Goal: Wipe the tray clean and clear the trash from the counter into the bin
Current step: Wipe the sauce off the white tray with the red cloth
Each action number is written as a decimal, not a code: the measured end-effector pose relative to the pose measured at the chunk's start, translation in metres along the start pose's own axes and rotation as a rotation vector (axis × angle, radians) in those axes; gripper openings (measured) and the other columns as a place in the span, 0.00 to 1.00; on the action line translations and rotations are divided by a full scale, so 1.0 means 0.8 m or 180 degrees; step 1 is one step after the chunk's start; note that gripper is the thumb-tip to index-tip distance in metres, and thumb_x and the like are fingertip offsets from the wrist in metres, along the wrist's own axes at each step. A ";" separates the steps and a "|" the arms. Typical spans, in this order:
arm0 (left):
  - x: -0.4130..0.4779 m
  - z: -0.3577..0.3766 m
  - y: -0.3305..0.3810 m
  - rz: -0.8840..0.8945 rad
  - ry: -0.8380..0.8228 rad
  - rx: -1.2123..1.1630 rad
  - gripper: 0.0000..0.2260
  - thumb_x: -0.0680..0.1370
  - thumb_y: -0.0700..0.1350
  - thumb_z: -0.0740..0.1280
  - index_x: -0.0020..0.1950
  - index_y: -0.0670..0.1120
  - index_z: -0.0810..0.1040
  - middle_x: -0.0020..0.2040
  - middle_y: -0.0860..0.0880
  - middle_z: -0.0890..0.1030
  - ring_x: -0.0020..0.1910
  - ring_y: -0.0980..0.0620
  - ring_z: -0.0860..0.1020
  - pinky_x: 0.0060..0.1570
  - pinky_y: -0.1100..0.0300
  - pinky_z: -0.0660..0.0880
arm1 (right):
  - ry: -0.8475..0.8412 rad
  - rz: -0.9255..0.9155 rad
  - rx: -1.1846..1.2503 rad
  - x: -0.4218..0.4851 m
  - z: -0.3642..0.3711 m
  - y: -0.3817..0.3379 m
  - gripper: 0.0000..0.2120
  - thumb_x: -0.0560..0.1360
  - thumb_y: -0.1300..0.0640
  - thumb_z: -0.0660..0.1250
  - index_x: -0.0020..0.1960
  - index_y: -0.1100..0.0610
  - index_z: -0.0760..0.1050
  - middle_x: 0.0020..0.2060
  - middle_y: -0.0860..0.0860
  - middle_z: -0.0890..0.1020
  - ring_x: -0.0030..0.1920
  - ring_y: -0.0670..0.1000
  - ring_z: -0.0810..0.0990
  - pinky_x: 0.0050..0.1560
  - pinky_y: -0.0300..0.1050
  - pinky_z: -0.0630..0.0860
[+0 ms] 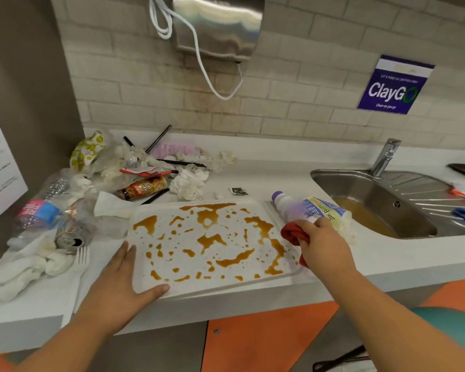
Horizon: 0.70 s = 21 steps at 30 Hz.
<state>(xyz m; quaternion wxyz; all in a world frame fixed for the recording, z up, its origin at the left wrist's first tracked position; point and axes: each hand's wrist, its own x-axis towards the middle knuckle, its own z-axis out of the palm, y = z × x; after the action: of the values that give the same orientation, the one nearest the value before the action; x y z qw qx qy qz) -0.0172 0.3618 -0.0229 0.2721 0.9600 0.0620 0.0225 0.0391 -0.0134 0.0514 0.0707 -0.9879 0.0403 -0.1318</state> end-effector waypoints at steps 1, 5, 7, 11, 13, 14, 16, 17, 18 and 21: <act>0.000 0.000 0.001 -0.0003 0.0012 -0.0013 0.57 0.58 0.78 0.58 0.78 0.50 0.45 0.78 0.55 0.43 0.77 0.53 0.50 0.74 0.52 0.55 | -0.0081 -0.0088 -0.0238 0.006 0.006 -0.001 0.19 0.78 0.54 0.62 0.68 0.43 0.67 0.58 0.51 0.70 0.51 0.55 0.77 0.48 0.48 0.80; 0.002 -0.003 0.001 -0.0003 -0.0075 0.0072 0.61 0.54 0.81 0.56 0.77 0.50 0.42 0.77 0.56 0.40 0.76 0.55 0.47 0.75 0.54 0.52 | -0.0510 -0.0274 -0.0988 0.021 0.021 -0.006 0.20 0.76 0.57 0.63 0.67 0.47 0.68 0.60 0.52 0.70 0.54 0.55 0.76 0.51 0.49 0.79; 0.001 -0.003 -0.001 0.0010 -0.0083 0.0119 0.63 0.51 0.83 0.52 0.77 0.50 0.40 0.77 0.57 0.38 0.76 0.56 0.46 0.75 0.55 0.51 | -0.0827 -0.0289 -0.1134 0.023 0.030 -0.012 0.17 0.77 0.54 0.62 0.66 0.51 0.69 0.57 0.52 0.72 0.51 0.54 0.77 0.51 0.48 0.79; 0.002 -0.003 -0.002 0.0013 -0.0050 0.0188 0.63 0.50 0.84 0.50 0.77 0.50 0.40 0.77 0.57 0.38 0.76 0.56 0.46 0.75 0.56 0.50 | -0.1264 -0.0455 -0.0859 0.032 0.034 -0.024 0.14 0.78 0.52 0.59 0.63 0.51 0.72 0.48 0.50 0.76 0.48 0.51 0.79 0.51 0.45 0.79; 0.002 -0.002 -0.002 0.0012 -0.0040 0.0206 0.63 0.51 0.83 0.50 0.77 0.50 0.41 0.77 0.57 0.38 0.76 0.56 0.46 0.75 0.56 0.51 | -0.1267 -0.0252 -0.0545 0.046 0.024 -0.022 0.13 0.79 0.51 0.59 0.61 0.49 0.74 0.38 0.47 0.76 0.44 0.49 0.79 0.49 0.44 0.80; 0.002 -0.001 -0.002 0.0014 -0.0027 0.0219 0.62 0.51 0.83 0.50 0.77 0.51 0.41 0.77 0.57 0.38 0.76 0.56 0.47 0.75 0.56 0.51 | -0.1206 -0.0199 -0.0537 0.050 0.023 -0.021 0.13 0.78 0.51 0.59 0.61 0.49 0.74 0.38 0.47 0.76 0.43 0.49 0.79 0.49 0.44 0.80; 0.002 -0.002 -0.002 0.0031 -0.0002 0.0261 0.62 0.52 0.83 0.50 0.78 0.51 0.42 0.77 0.57 0.39 0.76 0.56 0.47 0.74 0.56 0.52 | -0.1219 -0.0238 -0.0830 0.047 0.028 -0.024 0.15 0.78 0.54 0.59 0.65 0.49 0.72 0.45 0.49 0.76 0.45 0.49 0.78 0.51 0.43 0.79; 0.002 -0.002 -0.002 0.0036 0.0003 0.0274 0.62 0.51 0.84 0.50 0.78 0.50 0.43 0.77 0.57 0.39 0.76 0.55 0.48 0.74 0.56 0.52 | -0.1271 -0.0326 -0.0950 0.042 0.033 -0.026 0.17 0.79 0.55 0.58 0.66 0.50 0.70 0.49 0.50 0.76 0.47 0.50 0.77 0.52 0.43 0.78; 0.002 -0.002 -0.002 0.0043 0.0006 0.0286 0.62 0.51 0.84 0.49 0.78 0.50 0.43 0.77 0.57 0.39 0.76 0.55 0.48 0.74 0.55 0.52 | -0.1316 -0.0403 -0.0977 0.038 0.035 -0.029 0.17 0.79 0.55 0.58 0.67 0.51 0.70 0.52 0.51 0.76 0.50 0.50 0.78 0.52 0.42 0.77; 0.001 -0.002 -0.001 0.0052 0.0023 0.0327 0.63 0.50 0.84 0.47 0.78 0.51 0.43 0.77 0.57 0.39 0.76 0.55 0.48 0.74 0.55 0.53 | -0.1430 -0.0384 -0.0783 0.050 0.033 -0.024 0.15 0.78 0.52 0.59 0.64 0.50 0.72 0.48 0.50 0.78 0.50 0.50 0.79 0.53 0.42 0.77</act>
<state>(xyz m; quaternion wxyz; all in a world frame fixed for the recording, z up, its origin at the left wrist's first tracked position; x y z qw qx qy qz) -0.0165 0.3635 -0.0224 0.2220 0.9731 0.0562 0.0249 0.0855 0.0053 0.0391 -0.0507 -0.9942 -0.0197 0.0928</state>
